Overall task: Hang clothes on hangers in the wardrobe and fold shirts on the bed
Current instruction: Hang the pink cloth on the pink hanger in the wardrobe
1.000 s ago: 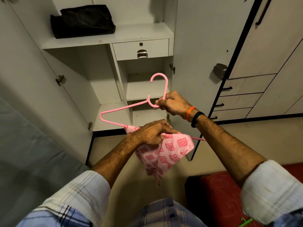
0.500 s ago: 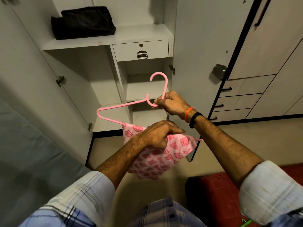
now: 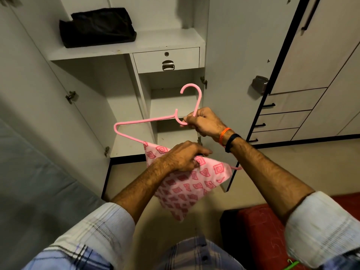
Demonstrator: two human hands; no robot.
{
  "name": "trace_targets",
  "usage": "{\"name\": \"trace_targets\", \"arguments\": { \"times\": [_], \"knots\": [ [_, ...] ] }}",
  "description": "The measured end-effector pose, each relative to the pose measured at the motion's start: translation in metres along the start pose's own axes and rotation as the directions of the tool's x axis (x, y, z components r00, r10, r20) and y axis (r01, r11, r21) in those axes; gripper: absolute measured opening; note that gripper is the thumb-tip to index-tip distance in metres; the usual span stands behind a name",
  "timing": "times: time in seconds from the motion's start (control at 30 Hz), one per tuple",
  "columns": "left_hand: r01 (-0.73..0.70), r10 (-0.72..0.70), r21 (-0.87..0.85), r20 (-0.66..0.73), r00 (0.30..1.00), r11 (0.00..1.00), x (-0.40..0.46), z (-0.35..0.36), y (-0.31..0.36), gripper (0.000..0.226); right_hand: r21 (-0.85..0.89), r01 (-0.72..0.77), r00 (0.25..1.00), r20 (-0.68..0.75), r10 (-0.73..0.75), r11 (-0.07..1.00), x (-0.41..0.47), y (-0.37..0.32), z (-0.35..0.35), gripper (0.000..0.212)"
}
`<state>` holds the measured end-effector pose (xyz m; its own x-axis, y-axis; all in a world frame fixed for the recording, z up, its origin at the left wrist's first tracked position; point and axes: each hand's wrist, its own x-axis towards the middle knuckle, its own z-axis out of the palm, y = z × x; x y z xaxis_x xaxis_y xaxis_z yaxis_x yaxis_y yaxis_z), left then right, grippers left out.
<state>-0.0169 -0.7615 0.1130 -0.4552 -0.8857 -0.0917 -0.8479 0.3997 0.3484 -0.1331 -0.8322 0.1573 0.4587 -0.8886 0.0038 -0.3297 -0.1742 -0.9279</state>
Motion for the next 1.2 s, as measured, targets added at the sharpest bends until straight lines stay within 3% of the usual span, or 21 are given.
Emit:
{"name": "trace_targets", "arguments": {
  "times": [0.17, 0.4, 0.53, 0.6, 0.7, 0.77, 0.9, 1.0, 1.1, 1.2],
  "knots": [
    [0.186, -0.189, -0.038, -0.082, 0.979, 0.982, -0.02, -0.009, -0.044, 0.034, -0.065, 0.001, 1.0, 0.006, 0.0, 0.998, -0.001, 0.0, -0.017, 0.034],
    [0.237, -0.266, -0.17, -0.175, 0.948, 0.957, -0.035, -0.012, -0.068, 0.024, -0.093, -0.018, 0.998, 0.056, 0.023, 0.996, 0.001, 0.003, -0.018, 0.034],
    [0.222, -0.322, -0.257, -0.465, 0.825, 0.941, -0.035, -0.009, -0.067, 0.011, -0.053, -0.043, 0.997, 0.055, 0.046, 0.998, 0.005, 0.009, -0.019, 0.031],
    [0.274, -0.347, -0.213, -0.549, 0.761, 0.938, -0.033, -0.011, -0.07, 0.012, -0.038, -0.055, 0.997, 0.055, 0.057, 0.998, 0.007, 0.012, -0.023, 0.03],
    [0.415, -0.392, -0.059, -0.473, 0.789, 0.908, -0.029, -0.017, -0.077, 0.016, -0.042, -0.056, 0.996, 0.064, 0.059, 0.998, 0.008, 0.015, -0.023, 0.032],
    [0.43, -0.41, -0.036, -0.381, 0.829, 0.902, -0.025, -0.018, -0.073, 0.019, -0.05, -0.055, 0.996, 0.067, 0.058, 0.997, 0.008, 0.015, -0.022, 0.032],
    [0.243, -0.266, -0.15, -0.16, 0.95, 0.958, -0.017, -0.015, -0.052, 0.021, -0.091, -0.05, 0.996, 0.072, 0.057, 0.995, 0.009, 0.016, -0.016, 0.033],
    [0.167, -0.183, -0.29, -0.029, 0.983, 0.942, -0.006, -0.002, -0.037, 0.03, -0.106, -0.047, 0.995, 0.079, 0.055, 0.993, 0.01, 0.015, -0.013, 0.03],
    [0.105, -0.127, -0.291, -0.06, 0.99, 0.951, 0.002, 0.01, -0.029, 0.033, -0.103, -0.043, 0.995, 0.089, 0.052, 0.994, 0.01, 0.015, -0.014, 0.03],
    [0.113, -0.158, -0.319, -0.118, 0.98, 0.941, 0.006, 0.016, -0.028, 0.029, -0.089, -0.043, 0.994, 0.094, 0.051, 0.995, 0.009, 0.015, -0.016, 0.029]
  ]
}}
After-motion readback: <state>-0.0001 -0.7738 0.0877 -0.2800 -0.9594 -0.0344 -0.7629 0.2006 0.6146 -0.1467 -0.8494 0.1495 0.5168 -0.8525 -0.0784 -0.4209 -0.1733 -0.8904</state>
